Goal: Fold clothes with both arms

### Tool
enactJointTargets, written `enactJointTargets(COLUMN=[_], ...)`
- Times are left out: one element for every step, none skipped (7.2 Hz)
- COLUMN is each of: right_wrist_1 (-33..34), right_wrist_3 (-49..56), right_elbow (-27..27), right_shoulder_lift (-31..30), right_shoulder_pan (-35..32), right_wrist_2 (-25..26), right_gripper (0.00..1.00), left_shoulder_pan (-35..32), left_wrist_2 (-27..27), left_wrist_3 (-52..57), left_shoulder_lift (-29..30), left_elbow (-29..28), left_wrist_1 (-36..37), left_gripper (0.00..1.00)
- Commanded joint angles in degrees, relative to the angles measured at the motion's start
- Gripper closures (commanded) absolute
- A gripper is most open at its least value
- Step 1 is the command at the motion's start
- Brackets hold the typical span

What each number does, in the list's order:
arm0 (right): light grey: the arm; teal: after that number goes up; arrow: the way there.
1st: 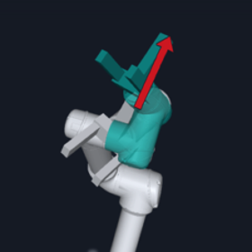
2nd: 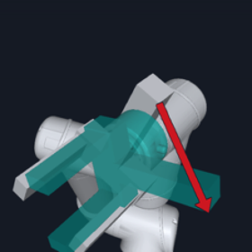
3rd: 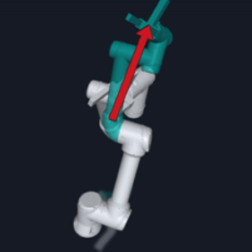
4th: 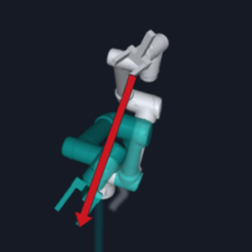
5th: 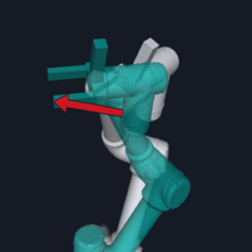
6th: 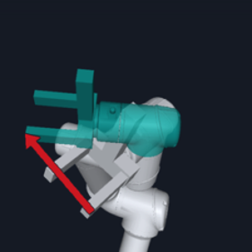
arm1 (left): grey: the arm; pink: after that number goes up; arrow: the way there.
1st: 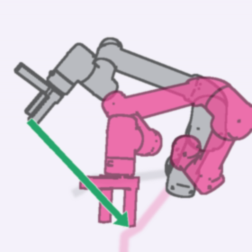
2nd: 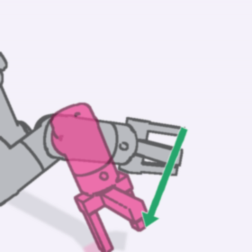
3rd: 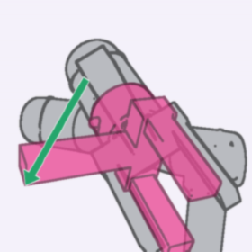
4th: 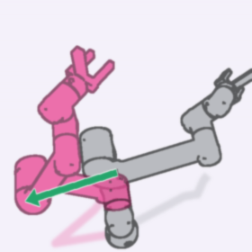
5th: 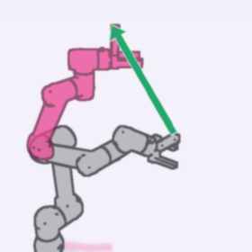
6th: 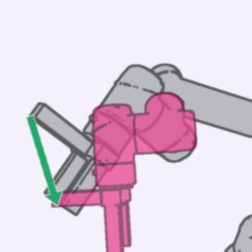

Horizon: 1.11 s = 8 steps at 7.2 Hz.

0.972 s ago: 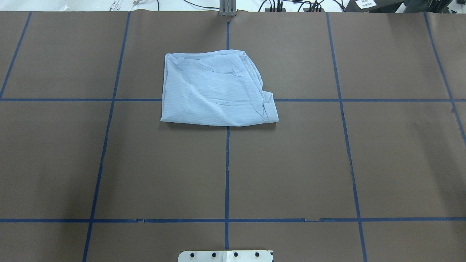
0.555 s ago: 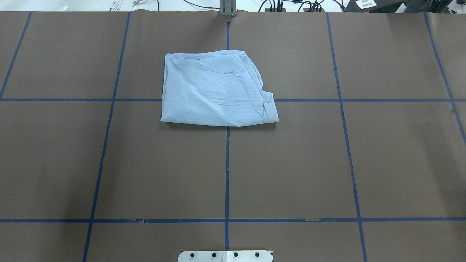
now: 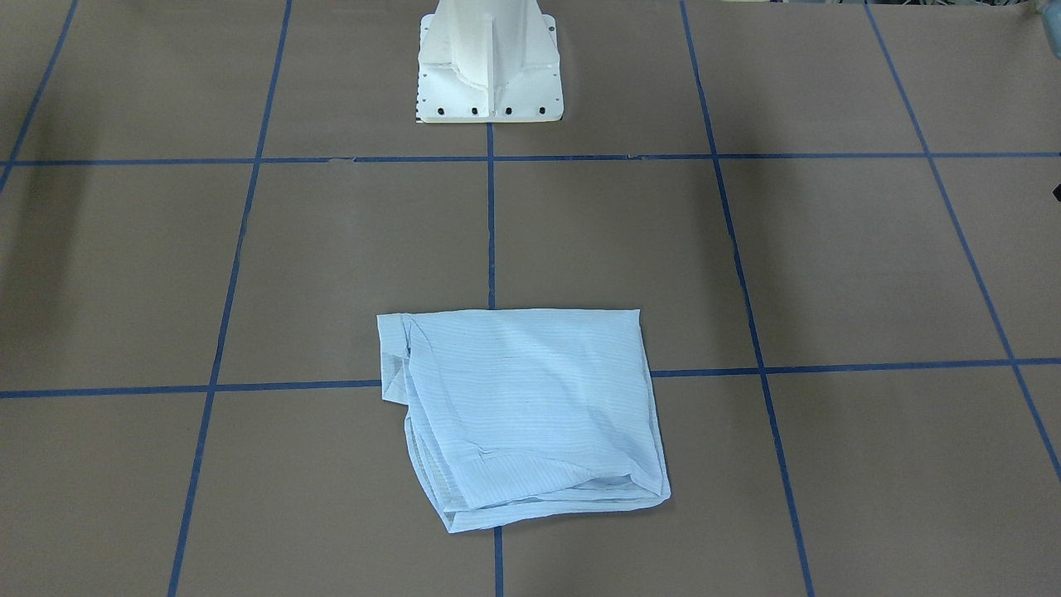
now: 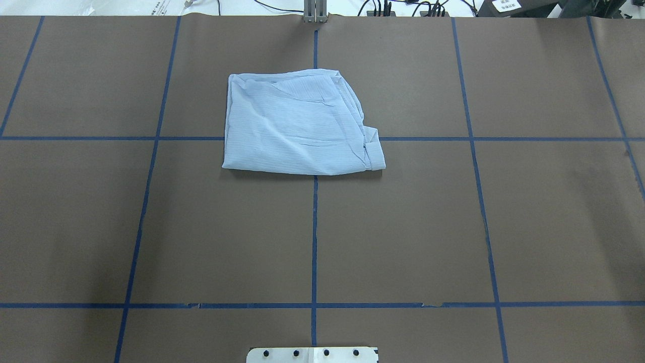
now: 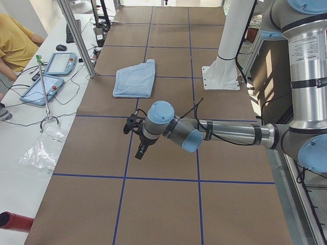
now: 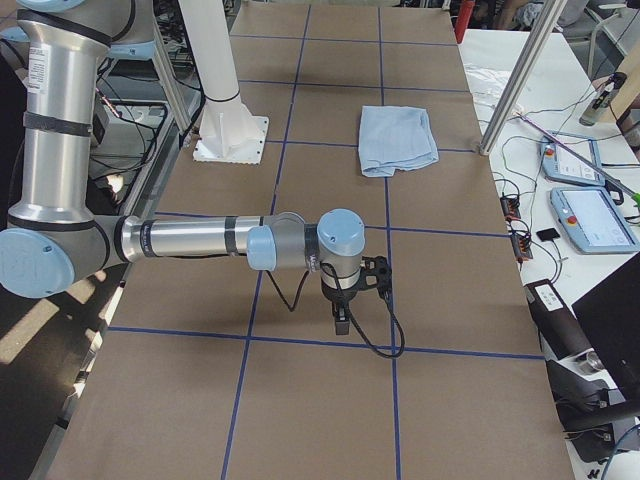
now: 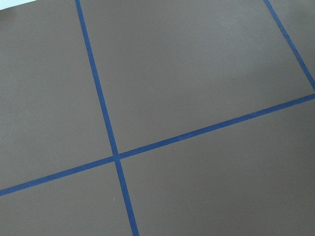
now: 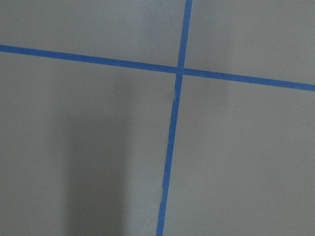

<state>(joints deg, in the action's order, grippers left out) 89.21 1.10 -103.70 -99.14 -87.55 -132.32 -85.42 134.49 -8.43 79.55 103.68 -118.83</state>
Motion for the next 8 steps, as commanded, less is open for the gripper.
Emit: enactJointTargets(right_wrist_1=[0.0,0.0,0.0,0.0,0.0,0.0,0.0,0.0], right_wrist_3=[0.0,0.0,0.0,0.0,0.0,0.0,0.0,0.0], right_elbow=[0.0,-0.1,-0.1,-0.1,-0.1,-0.1,-0.1,-0.1], right_shoulder_lift=[0.2,0.2,0.2,0.1,0.1,0.1,0.1,0.1], right_shoulder_pan=[0.0,0.0,0.0,0.0,0.0,0.0,0.0,0.0], right_wrist_2=[0.0,0.0,0.0,-0.1,-0.1,0.0,0.0,0.0], right_gripper=[0.0,0.0,0.0,0.0,0.0,0.0,0.0,0.0], left_shoulder_pan=[0.0,0.1,0.2,0.2,0.2,0.2,0.2,0.2], left_wrist_2=[0.1,0.2,0.1,0.2,0.2,0.2,0.3,0.7], left_wrist_3=[-0.1,-0.8,-1.6,-1.6,-1.6,-1.6,-1.8,-2.1], left_shoulder_lift=[0.0,0.1,0.2,0.2,0.2,0.2,0.2,0.2], left_elbow=[0.2,0.1,0.1,0.4,0.6,0.6,0.6,0.4], left_wrist_1=[0.1,0.1,0.0,0.0,0.0,0.0,0.0,-0.2], left_gripper=[0.0,0.0,0.0,0.0,0.0,0.0,0.0,0.0])
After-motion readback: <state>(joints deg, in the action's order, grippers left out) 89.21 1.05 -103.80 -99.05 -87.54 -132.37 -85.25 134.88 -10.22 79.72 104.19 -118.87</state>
